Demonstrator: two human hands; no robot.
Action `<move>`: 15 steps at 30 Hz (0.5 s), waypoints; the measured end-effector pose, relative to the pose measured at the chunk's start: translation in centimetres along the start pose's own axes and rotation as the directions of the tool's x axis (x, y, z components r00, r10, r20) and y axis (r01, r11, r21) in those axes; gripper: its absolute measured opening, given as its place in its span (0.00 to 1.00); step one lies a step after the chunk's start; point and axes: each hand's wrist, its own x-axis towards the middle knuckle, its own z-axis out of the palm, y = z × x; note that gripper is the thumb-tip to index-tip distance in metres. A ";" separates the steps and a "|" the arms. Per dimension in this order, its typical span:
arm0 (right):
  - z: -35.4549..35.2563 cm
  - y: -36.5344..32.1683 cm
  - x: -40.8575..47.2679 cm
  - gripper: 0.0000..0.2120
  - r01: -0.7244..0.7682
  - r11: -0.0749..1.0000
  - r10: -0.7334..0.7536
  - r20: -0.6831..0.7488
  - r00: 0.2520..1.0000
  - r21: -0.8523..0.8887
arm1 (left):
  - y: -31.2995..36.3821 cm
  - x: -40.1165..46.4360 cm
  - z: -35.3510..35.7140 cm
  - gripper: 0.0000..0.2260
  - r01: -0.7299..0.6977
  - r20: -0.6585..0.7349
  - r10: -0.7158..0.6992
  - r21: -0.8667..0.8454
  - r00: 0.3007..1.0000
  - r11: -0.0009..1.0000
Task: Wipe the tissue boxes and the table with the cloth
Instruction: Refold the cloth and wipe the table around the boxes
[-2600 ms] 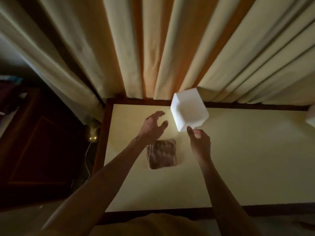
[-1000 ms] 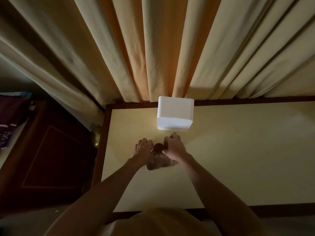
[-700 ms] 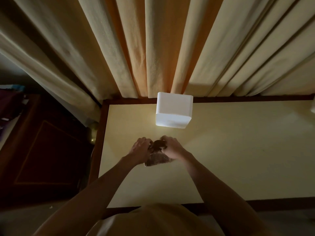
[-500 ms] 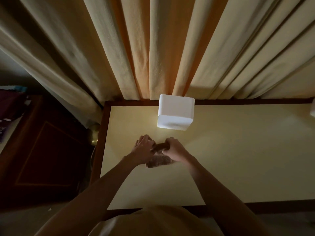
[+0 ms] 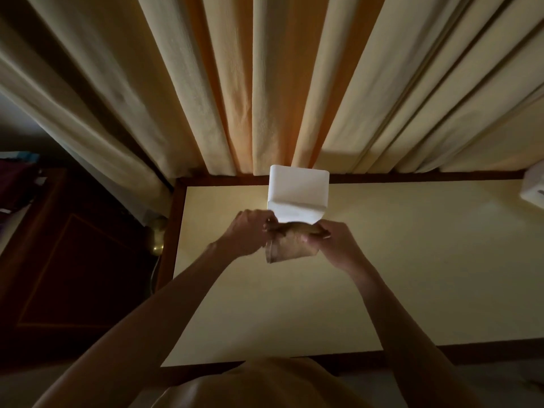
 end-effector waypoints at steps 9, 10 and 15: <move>-2.0 -1.9 5.2 0.07 -0.132 0.991 0.126 -0.279 0.952 -0.001 | 2.9 7.1 -2.3 0.06 0.158 -0.147 -0.180 -0.149 0.973 0.976; -1.7 -1.9 5.7 0.06 -0.143 0.989 0.143 -0.294 0.945 0.022 | 2.8 7.6 -2.2 0.06 0.170 -0.170 -0.189 -0.117 0.967 0.978; -0.2 -1.1 7.0 0.05 -0.095 0.968 0.172 -0.340 0.924 0.233 | 2.2 8.6 -1.9 0.04 0.192 -0.117 -0.207 -0.128 0.971 0.973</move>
